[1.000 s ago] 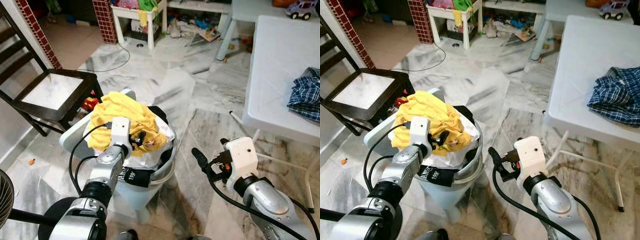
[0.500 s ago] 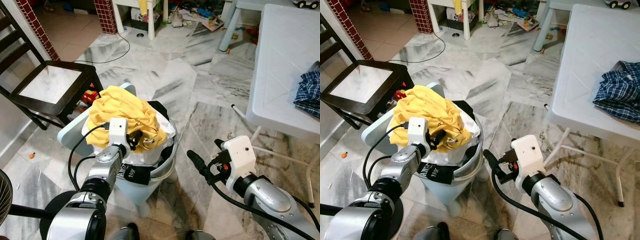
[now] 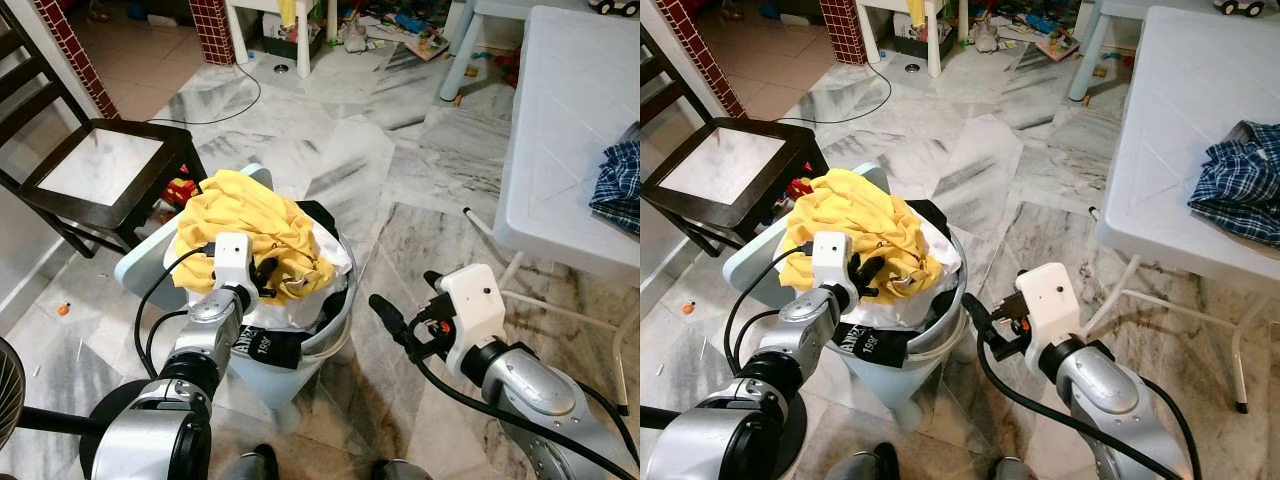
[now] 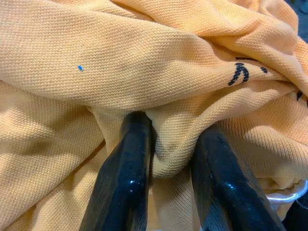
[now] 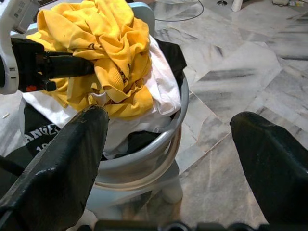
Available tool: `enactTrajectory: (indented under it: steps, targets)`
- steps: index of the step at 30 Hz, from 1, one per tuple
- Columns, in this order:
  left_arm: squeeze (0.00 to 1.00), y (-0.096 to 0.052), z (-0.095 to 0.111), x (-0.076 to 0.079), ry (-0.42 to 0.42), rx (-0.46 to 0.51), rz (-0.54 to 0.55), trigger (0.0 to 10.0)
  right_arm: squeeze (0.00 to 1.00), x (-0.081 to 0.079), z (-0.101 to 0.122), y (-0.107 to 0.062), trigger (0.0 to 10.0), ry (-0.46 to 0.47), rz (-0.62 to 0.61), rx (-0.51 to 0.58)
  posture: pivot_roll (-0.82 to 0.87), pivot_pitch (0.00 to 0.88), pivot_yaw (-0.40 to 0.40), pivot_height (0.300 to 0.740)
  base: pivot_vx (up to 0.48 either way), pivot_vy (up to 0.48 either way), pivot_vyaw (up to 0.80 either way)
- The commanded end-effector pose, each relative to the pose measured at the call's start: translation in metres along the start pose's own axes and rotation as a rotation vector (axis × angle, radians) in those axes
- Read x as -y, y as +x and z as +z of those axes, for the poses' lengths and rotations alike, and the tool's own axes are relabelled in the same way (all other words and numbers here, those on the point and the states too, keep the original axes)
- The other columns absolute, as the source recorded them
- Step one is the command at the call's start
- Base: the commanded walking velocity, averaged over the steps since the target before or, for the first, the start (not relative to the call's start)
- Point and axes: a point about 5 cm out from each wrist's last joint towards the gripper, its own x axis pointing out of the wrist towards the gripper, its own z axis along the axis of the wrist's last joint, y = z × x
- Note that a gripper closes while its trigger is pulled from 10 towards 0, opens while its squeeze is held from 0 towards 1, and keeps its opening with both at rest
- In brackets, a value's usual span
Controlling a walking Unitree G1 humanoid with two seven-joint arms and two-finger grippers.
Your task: Hang hanger
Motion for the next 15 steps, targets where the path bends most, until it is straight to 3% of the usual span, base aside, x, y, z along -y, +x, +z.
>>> enactTrajectory:
  steps: [1,7,15]
  targets:
    - [0.0,0.001,0.006,0.002,-0.024,0.01,-0.024,0.0,0.0,-0.001,-0.001,0.002,10.0,0.002,-0.002,0.001,-0.17,0.208,0.033,0.74,0.0,0.0,0.0]
    - [0.0,0.005,0.027,0.021,-0.08,0.074,-0.103,0.0,0.0,-0.001,-0.001,0.007,10.0,0.006,-0.011,0.014,-0.16,0.19,0.043,0.74,0.0,0.0,0.0]
    - [0.0,0.002,0.049,0.041,-0.089,0.087,-0.215,0.0,0.0,-0.002,0.001,0.016,10.0,0.001,-0.003,0.038,-0.15,0.162,0.045,0.74,0.0,0.0,0.0]
